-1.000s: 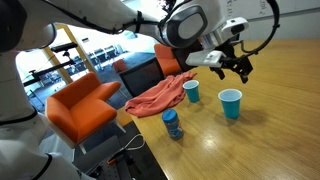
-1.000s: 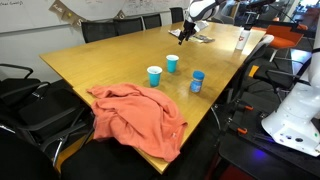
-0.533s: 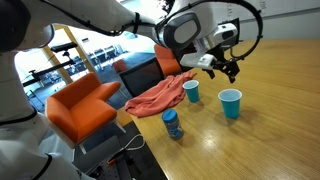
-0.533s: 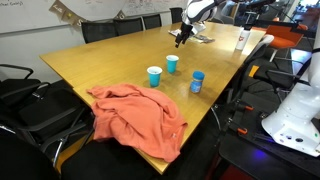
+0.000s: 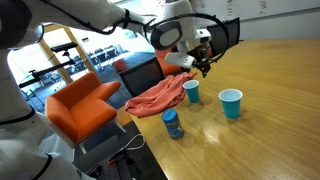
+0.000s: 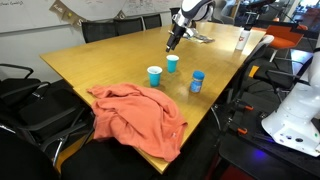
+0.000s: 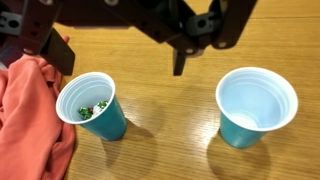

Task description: Pour the sweets out of the left cup onto the table then put two sweets back in the cup

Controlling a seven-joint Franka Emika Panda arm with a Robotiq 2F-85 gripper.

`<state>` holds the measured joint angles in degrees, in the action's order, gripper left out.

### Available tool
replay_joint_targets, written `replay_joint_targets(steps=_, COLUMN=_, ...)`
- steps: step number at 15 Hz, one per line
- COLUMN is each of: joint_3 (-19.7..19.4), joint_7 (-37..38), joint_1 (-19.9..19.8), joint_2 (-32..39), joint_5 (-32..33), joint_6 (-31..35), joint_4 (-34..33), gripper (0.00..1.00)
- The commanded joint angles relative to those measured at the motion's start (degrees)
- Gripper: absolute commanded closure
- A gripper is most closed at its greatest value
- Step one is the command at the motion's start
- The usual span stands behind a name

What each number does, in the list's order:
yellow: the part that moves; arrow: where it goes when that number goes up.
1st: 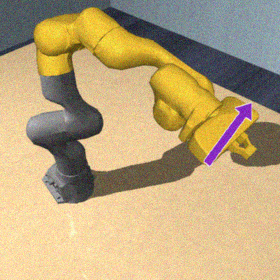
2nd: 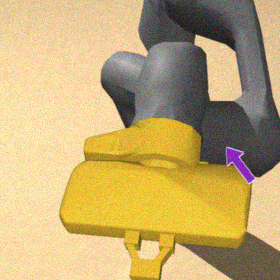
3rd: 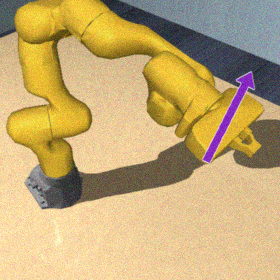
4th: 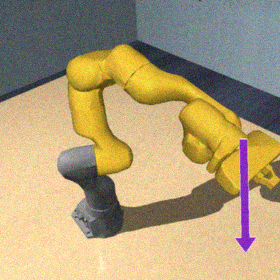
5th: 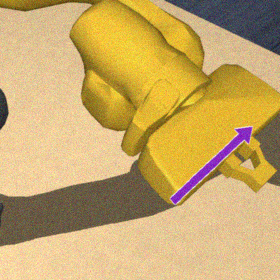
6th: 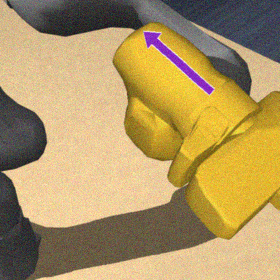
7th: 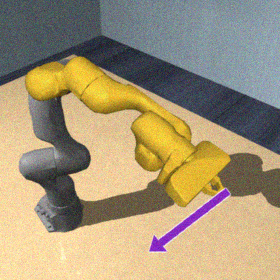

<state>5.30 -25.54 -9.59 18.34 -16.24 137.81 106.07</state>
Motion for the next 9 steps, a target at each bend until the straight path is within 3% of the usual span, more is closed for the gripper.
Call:
replay_joint_targets(steps=1, joint_3=0.0, joint_7=-0.4, joint_1=1.9, joint_2=-0.9, joint_5=1.5, joint_6=-0.3, joint_4=2.8, gripper=0.00)
replay_joint_targets(steps=6, joint_3=0.1, joint_7=0.2, joint_1=4.6, joint_2=1.3, joint_5=4.8, joint_6=2.7, joint_4=4.1, gripper=0.00)
replay_joint_targets(steps=9, joint_3=-0.5, joint_7=1.4, joint_1=6.0, joint_2=3.1, joint_5=8.6, joint_6=8.5, joint_4=4.6, gripper=0.00)
